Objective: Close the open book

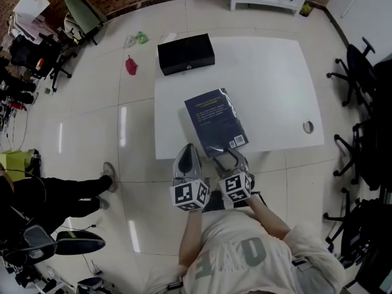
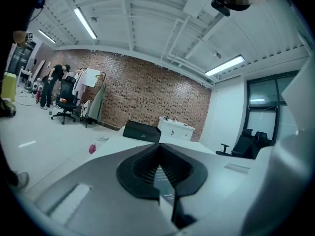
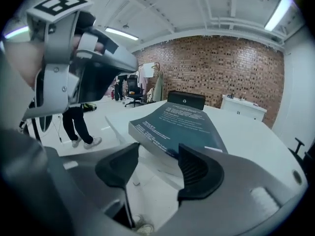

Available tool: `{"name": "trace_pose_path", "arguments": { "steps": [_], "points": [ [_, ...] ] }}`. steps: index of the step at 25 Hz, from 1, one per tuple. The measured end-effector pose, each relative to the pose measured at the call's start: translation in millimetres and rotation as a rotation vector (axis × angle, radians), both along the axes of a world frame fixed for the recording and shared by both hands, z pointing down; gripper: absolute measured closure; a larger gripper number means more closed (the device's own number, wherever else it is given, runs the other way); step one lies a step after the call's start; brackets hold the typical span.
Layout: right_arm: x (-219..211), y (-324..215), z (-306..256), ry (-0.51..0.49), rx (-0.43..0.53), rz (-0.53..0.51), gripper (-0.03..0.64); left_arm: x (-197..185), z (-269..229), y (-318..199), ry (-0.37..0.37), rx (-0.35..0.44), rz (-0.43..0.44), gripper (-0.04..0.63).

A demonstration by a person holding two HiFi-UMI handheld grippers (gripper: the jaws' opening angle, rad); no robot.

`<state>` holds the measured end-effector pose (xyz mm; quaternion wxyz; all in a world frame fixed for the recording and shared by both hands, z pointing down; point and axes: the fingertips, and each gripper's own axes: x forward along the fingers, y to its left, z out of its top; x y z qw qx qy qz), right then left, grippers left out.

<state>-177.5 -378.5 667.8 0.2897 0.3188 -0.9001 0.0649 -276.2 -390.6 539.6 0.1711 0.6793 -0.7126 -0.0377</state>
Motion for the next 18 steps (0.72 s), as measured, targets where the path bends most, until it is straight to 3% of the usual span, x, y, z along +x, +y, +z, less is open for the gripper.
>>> {"name": "trace_pose_path", "arguments": {
  "steps": [4,6,8,10,12,15,18],
  "points": [
    [2,2,-25,-0.233,-0.185,0.061,0.359,9,-1,-2,0.003,0.009,0.026,0.58],
    [10,-11,-51,-0.341,-0.2,0.131,0.367,11,-5,-3,0.007,0.022,0.033,0.58],
    [22,-30,-77,-0.412,-0.172,0.218,0.414,13,-11,-4,0.028,0.054,0.038,0.58],
    [38,-45,-98,-0.469,-0.133,0.322,0.53,12,-19,-6,0.053,0.103,0.047,0.581],
    [54,-51,-111,-0.513,-0.105,0.404,0.611,11,-24,-7,0.007,0.135,0.063,0.584],
    [74,-48,-124,-0.561,-0.075,0.48,0.612,16,-29,-7,-0.167,0.145,0.113,0.584],
    [91,-38,-136,-0.603,-0.049,0.535,0.612,20,-38,-1,-0.172,0.178,0.139,0.583]
  ]
}}
